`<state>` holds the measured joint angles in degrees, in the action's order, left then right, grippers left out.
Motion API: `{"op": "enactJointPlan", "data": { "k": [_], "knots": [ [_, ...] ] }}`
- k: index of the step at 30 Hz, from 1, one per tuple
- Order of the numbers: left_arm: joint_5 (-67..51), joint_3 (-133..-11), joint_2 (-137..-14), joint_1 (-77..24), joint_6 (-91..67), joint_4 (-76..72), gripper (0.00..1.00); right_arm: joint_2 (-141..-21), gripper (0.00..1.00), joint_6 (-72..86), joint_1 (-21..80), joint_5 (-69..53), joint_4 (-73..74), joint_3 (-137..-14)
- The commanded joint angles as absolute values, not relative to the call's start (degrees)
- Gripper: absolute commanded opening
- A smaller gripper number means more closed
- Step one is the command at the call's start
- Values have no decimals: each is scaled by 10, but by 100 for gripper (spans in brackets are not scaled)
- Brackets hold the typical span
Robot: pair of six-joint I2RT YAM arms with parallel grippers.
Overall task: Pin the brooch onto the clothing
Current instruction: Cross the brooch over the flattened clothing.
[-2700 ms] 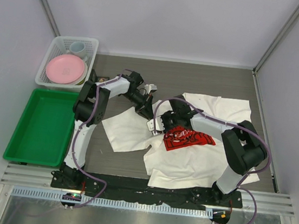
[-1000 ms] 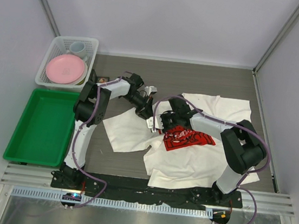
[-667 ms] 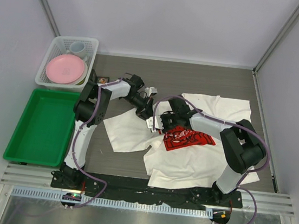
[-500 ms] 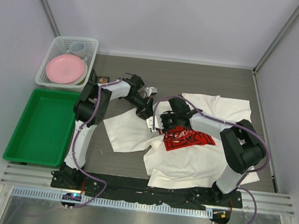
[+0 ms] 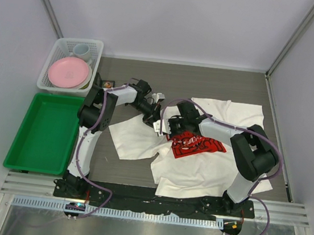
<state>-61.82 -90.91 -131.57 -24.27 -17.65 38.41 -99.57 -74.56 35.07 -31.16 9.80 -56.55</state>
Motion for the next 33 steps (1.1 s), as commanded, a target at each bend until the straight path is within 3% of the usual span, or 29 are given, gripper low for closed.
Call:
{"op": "enactJointPlan", "data": {
  "k": [1, 20, 33],
  "knots": [
    [-646, -901, -1314, -253, -186, 376, 0, -996, 1, -743, 351, -322, 39, -587],
    [-652, -889, -1299, -246, -195, 360, 1, -998, 1, -753, 350, -327, 58, -585],
    [-628, -870, -1277, -215, -194, 352, 23, -991, 1, -769, 347, -334, 71, -572]
  ]
}}
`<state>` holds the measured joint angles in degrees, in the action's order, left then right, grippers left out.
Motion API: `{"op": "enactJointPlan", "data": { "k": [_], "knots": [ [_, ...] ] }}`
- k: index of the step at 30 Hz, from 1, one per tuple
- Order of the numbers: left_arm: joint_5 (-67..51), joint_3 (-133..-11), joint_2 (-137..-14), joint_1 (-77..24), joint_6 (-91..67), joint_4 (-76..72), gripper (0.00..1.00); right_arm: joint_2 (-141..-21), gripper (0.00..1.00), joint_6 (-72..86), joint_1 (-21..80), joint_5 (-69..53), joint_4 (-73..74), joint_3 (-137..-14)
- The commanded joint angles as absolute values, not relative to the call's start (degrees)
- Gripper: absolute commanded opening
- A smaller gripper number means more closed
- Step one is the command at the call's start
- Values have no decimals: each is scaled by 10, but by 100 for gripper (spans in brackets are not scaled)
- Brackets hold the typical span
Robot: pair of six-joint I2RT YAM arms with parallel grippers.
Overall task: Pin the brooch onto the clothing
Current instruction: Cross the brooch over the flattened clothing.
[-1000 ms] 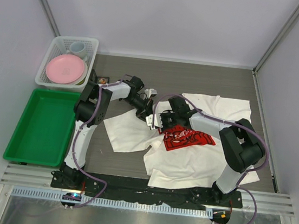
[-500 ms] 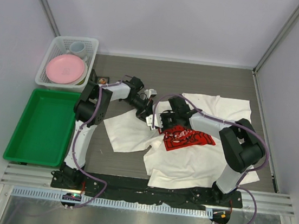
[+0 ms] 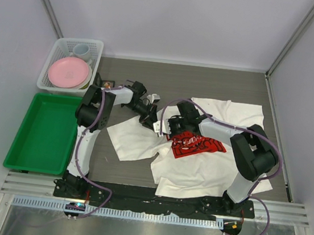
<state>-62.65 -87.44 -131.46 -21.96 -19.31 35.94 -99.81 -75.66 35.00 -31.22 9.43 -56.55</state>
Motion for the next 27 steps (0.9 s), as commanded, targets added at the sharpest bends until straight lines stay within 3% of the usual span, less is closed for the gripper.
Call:
{"op": "enactJointPlan", "data": {
  "k": [1, 20, 27],
  "knots": [
    [-628, -870, -1276, -215, -194, 352, 24, -991, 1, -771, 347, -335, 73, -573],
    [-612, -870, -1264, -200, -191, 353, 31, -1000, 1, -781, 347, -348, 95, -584],
    [-611, -877, -1270, -200, -195, 347, 16, -1002, 1, -780, 347, -350, 98, -588]
  ]
}}
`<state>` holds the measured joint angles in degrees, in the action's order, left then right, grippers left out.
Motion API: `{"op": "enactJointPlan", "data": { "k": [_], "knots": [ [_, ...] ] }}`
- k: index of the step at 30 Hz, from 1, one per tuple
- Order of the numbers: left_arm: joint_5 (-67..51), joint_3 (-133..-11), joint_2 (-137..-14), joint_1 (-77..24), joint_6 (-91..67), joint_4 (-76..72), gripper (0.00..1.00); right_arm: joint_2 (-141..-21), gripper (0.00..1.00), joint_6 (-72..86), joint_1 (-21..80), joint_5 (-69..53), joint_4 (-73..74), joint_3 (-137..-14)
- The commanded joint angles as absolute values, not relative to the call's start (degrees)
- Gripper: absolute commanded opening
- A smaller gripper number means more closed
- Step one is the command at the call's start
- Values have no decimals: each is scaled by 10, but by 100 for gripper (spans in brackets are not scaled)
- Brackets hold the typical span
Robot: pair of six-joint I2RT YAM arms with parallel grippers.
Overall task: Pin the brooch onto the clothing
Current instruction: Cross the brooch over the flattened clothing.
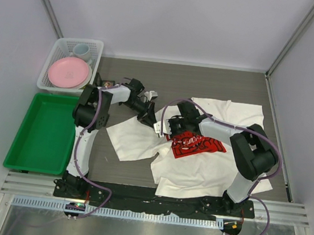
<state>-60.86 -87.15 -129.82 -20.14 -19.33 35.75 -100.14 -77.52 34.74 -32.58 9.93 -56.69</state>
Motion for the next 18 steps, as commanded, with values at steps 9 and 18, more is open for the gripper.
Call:
{"op": "enactJointPlan", "data": {
  "k": [9, 18],
  "knots": [
    [-625, -872, -1272, -207, -190, 340, 3, -1018, 1, -758, 346, -343, 101, -605],
    [-650, -856, -1261, -209, -177, 331, 0, -1039, 1, -716, 345, -351, 116, -635]
  ]
}}
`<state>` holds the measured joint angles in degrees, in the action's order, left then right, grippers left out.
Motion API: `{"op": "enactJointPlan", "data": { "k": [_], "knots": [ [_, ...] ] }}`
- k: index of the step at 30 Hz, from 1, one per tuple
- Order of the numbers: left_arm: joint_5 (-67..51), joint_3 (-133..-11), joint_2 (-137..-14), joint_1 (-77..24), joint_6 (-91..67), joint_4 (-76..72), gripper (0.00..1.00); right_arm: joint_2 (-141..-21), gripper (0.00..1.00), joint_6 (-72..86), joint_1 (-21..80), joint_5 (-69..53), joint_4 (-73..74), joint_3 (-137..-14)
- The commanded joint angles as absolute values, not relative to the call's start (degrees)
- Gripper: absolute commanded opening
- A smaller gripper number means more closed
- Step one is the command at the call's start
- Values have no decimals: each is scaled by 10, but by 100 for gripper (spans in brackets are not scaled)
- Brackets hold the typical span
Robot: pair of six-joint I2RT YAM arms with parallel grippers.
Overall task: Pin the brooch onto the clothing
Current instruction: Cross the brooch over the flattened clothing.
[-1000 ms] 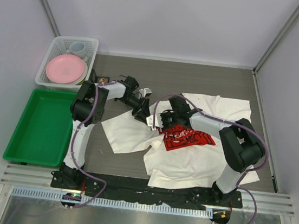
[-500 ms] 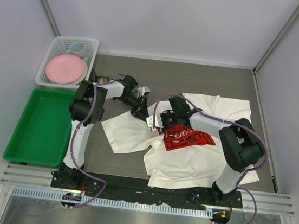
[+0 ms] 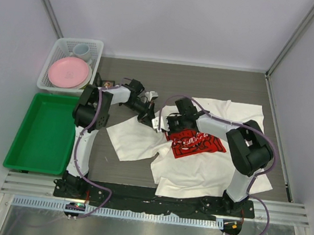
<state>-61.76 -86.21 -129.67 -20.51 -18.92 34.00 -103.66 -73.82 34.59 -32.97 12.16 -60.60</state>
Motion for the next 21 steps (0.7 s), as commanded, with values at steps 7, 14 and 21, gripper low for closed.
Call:
{"op": "enactJointPlan", "data": {
  "k": [7, 14, 21],
  "knots": [
    [-668, -856, -1259, -211, -169, 330, 0, -1042, 1, -714, 341, -352, 131, -642],
    [-691, -847, -1254, -214, -182, 308, 0, -1043, 1, -720, 340, -359, 142, -640],
    [-703, -839, -1251, -212, -190, 290, 0, -1042, 1, -711, 335, -356, 151, -648]
  ]
}}
